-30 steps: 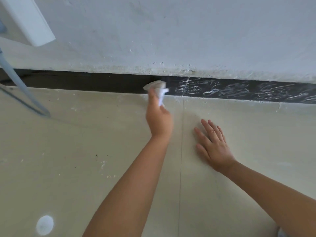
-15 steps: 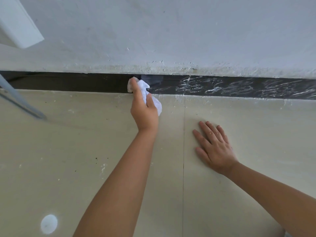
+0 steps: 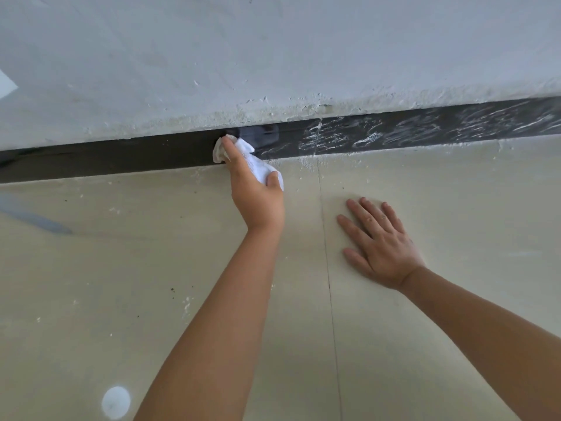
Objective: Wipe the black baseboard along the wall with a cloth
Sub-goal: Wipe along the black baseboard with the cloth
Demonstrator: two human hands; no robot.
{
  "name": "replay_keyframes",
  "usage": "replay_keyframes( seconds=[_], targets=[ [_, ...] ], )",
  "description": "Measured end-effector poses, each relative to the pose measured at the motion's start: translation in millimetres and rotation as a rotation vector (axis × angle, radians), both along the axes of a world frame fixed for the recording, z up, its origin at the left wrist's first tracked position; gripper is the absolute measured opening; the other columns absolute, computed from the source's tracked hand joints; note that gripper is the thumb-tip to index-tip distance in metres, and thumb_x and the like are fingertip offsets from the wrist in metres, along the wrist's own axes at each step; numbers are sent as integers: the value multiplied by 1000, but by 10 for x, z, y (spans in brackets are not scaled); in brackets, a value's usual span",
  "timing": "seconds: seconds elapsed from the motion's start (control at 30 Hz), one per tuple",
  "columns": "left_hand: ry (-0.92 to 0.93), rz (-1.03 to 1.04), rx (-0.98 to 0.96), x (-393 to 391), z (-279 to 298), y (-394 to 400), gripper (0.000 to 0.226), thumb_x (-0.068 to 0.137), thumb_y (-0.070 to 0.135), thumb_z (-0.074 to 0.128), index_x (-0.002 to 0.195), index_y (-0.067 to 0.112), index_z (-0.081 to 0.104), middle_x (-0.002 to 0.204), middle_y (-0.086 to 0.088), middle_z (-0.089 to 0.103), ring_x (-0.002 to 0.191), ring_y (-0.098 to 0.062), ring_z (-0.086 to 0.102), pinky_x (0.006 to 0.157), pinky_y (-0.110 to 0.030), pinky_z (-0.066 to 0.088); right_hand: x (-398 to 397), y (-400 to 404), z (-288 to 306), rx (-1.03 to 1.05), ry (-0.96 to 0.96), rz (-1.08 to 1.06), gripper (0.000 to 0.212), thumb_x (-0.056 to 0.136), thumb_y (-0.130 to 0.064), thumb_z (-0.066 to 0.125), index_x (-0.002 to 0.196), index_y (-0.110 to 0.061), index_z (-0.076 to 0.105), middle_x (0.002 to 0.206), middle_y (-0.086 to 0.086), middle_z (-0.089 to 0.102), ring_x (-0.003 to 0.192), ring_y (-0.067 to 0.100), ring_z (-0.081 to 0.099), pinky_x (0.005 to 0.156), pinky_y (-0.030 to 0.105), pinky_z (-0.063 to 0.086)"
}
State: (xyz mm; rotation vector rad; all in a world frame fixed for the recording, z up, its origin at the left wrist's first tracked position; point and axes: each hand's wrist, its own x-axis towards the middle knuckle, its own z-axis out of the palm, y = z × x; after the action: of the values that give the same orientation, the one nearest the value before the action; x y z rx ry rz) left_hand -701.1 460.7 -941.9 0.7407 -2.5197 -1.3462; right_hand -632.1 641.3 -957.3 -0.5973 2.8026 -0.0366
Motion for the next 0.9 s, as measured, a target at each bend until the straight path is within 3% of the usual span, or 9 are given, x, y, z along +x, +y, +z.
replay_keyframes(
  seconds=[0.23,0.37,0.57,0.63,0.7,0.83,0.9],
  targets=[
    [-100,38,60,-7,76,165,85,81,7,59,144,24,5,140,0,43,119,-21,48,97,-23,34,-3,45,-5,-33,-20,13,75,96,-43,0,113,-11,65,123,16,59,111,37,57,91,61,30],
    [-84,-36,65,35,86,318,85,80,7,61,144,23,6,136,2,44,115,-21,49,79,-11,30,9,64,-24,-104,75,19,75,97,-41,0,108,-10,68,120,16,61,108,36,59,89,60,30],
    [-119,-154,96,93,51,750,82,81,6,57,144,24,6,133,-3,48,110,-22,51,75,-9,29,35,233,-9,-420,214,-50,64,99,-33,15,104,10,63,117,32,56,106,55,50,82,69,32],
    [-146,-25,125,198,12,783,82,81,6,56,144,26,7,131,-4,50,112,-23,50,75,-9,28,32,417,41,-419,224,-36,48,91,-24,32,102,10,63,116,33,56,106,56,50,81,70,31],
    [-171,142,104,307,-3,671,81,81,7,55,144,26,7,131,-7,50,113,-25,50,74,-9,28,26,645,67,-360,215,-16,46,81,-21,37,102,8,64,117,31,57,105,55,52,82,71,31],
    [-183,300,27,292,5,377,82,83,10,55,144,25,3,134,-10,46,117,-27,48,92,-20,33,75,920,28,-295,218,-147,50,85,-27,35,107,8,62,120,33,55,108,55,49,88,66,24],
    [-179,305,23,194,39,397,82,83,10,55,144,25,3,134,-9,46,117,-26,48,95,-25,35,161,926,-32,-254,200,-208,60,95,-37,23,109,6,62,120,31,55,109,53,51,88,64,24]
  ],
)
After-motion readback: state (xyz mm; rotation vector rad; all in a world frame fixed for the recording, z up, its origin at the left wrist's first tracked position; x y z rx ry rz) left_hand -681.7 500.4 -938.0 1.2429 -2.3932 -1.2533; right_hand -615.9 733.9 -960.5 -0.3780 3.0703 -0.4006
